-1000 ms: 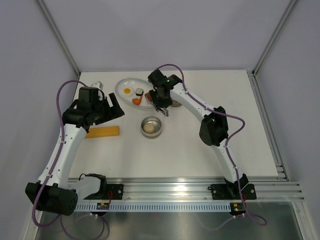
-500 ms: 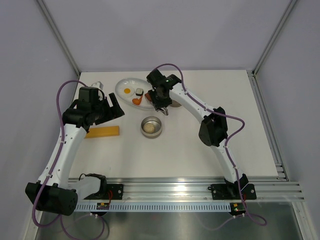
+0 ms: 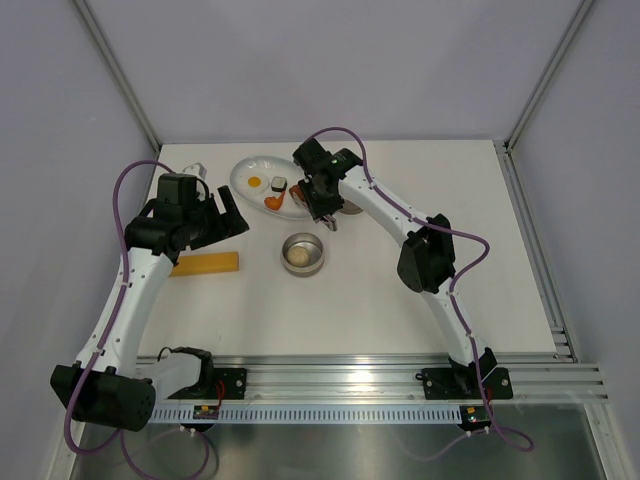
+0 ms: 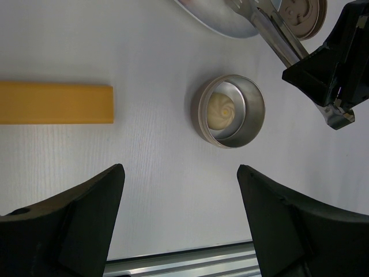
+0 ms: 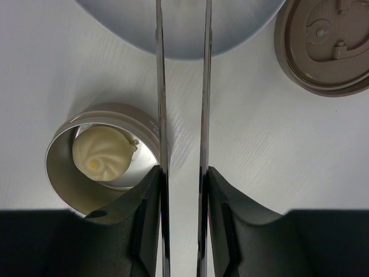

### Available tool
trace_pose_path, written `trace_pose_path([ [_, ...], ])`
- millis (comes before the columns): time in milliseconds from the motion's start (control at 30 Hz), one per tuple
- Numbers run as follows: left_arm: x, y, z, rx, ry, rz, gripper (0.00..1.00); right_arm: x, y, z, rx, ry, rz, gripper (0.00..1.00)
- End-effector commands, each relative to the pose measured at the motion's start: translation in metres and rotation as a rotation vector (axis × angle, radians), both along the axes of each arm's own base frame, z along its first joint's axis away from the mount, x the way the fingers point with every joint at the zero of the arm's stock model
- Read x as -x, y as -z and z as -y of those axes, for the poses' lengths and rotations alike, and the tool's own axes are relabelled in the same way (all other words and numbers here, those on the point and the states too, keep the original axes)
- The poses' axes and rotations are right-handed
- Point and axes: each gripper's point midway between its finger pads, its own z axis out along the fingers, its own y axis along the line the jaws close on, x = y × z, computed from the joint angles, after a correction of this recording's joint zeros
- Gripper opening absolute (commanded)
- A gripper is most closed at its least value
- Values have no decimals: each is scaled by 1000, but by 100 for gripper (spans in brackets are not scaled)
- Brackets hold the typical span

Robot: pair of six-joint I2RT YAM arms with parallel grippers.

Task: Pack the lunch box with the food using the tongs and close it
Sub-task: Pick up the fake food from the plate.

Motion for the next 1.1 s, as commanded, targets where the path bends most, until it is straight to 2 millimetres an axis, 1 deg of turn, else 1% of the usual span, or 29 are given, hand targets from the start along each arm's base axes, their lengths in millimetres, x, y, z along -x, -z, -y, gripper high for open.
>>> trace_pose_path([
  [0,-5,-8,2,19,9,42,83,-3,-37,-7,-54,-5,74,27],
  [400,-5,-8,2,15,8,44,83,-3,-64,-9,-121,25,116,26],
  [567,-5,-8,1,11,8,45,83,-2,-67,-9,-128,28,123,25],
  [833,-4,-8,1,12,7,45,83,-4,-80,-7,-140,34,149,23],
  [1067,-4,-10,1,11,4,48,83,0,-87,-5,-150,38,154,22],
])
